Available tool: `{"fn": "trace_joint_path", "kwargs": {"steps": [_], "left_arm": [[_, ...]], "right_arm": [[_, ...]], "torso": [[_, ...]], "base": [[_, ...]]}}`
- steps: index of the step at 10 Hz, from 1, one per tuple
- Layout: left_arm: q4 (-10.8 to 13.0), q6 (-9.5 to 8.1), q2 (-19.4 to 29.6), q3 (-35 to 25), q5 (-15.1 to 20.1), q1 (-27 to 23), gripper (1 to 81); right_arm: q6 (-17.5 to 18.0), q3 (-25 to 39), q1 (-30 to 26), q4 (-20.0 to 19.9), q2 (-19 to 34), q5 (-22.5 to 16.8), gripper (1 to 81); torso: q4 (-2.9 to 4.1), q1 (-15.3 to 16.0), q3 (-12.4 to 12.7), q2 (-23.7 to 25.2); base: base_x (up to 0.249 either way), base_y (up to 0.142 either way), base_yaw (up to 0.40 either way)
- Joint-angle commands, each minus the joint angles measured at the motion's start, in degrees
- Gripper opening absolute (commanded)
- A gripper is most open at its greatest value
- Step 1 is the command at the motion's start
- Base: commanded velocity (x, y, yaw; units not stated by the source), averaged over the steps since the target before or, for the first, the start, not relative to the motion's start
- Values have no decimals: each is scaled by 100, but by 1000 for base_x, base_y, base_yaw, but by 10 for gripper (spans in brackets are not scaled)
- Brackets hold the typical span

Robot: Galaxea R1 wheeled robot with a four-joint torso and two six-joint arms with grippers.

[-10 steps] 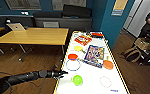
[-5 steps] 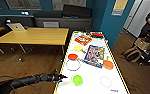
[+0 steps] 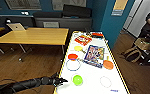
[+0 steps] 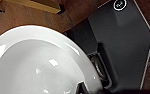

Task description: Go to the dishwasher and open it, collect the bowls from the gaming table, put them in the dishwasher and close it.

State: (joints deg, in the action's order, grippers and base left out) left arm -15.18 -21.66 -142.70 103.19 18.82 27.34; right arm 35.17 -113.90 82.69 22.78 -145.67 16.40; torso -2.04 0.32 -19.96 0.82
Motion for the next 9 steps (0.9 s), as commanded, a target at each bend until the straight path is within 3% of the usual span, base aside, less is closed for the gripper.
{"fn": "trace_joint_path", "kwargs": {"steps": [1,4,6,9], "left_arm": [[-29,-31,-249,130,227,-805,811],[-81,-74,-496,377,245,-822,811],[-108,-268,-549,404,254,-901,811],[-117,-277,-628,421,297,-1042,811]], "right_arm": [[-1,132,-116,191,140,-207,10],[-10,106,-116,183,132,-207,10],[-10,106,-134,191,106,-207,10],[-19,106,-142,191,88,-216,10]], "torso": [[0,0,0,0],[0,0,0,0],[0,0,0,-2],[0,2,0,-2]], "base": [[0,0,0],[0,0,0],[0,0,0],[0,0,0]]}}
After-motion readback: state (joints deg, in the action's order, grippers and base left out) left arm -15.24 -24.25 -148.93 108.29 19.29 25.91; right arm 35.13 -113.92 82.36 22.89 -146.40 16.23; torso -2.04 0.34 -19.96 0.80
